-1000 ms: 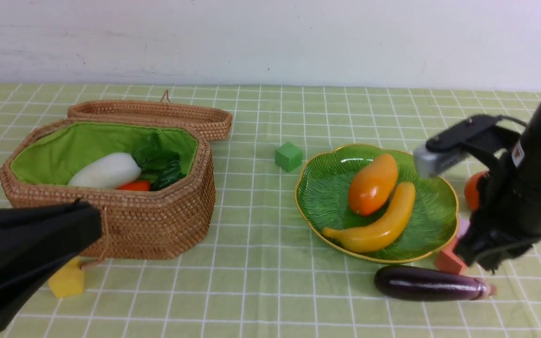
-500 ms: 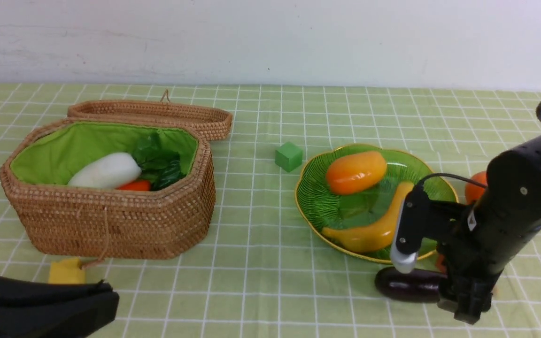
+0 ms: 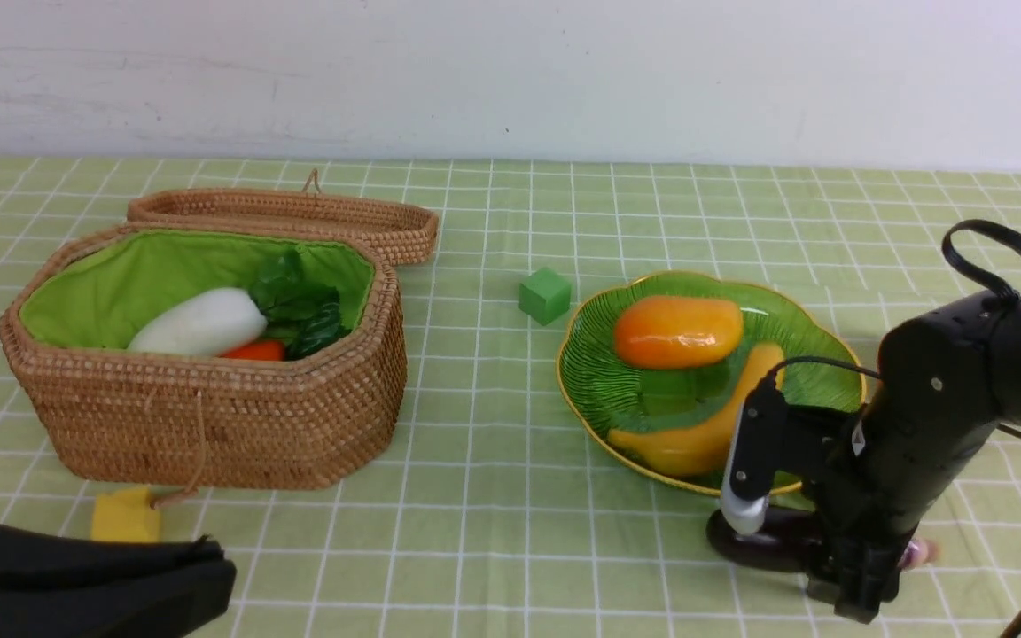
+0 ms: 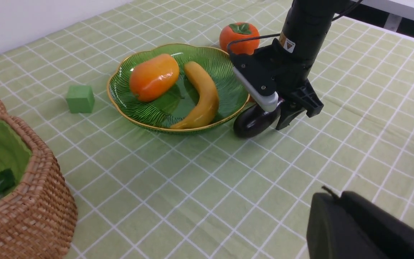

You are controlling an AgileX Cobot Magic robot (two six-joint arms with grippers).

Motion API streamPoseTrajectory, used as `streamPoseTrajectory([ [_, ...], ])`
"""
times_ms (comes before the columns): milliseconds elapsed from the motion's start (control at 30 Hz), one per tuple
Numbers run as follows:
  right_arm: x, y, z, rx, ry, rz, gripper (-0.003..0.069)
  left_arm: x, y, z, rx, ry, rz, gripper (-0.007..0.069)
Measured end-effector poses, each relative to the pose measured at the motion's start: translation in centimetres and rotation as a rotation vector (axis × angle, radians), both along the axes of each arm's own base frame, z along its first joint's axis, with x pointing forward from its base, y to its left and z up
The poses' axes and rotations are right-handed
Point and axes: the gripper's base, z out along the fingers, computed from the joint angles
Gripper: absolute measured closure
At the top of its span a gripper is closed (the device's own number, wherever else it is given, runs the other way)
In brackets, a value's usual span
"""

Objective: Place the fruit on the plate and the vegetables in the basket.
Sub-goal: Grab an eggplant with your right arm and place it in the basket on the left.

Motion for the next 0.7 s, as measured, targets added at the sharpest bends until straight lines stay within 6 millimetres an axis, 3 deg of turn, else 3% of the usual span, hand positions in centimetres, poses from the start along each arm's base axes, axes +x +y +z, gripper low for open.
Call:
streamPoseTrajectory([
  [233, 0.0, 0.1, -0.2, 0.000, 0.014, 0.010, 0.0186, 0.0, 0.0, 0.0, -0.001, 0.000, -0.001, 0.0606],
  [367, -0.1, 0.0, -0.3, -0.003, 0.034, 0.006, 0.0293, 0.0, 0.0, 0.0, 0.000, 0.001, -0.001, 0.0604],
  [600, -0.5, 0.1, 0.1, 0.012, 0.076, -0.014, 0.0293, 0.0, 0.0, 0.0, 0.002, 0.002, -0.002, 0.0603],
  [700, -1.6, 0.7, 2.1, 0.089, 0.176, -0.074, 0.0293, -0.1, 0.0, -0.1, 0.008, 0.007, -0.007, 0.0603],
])
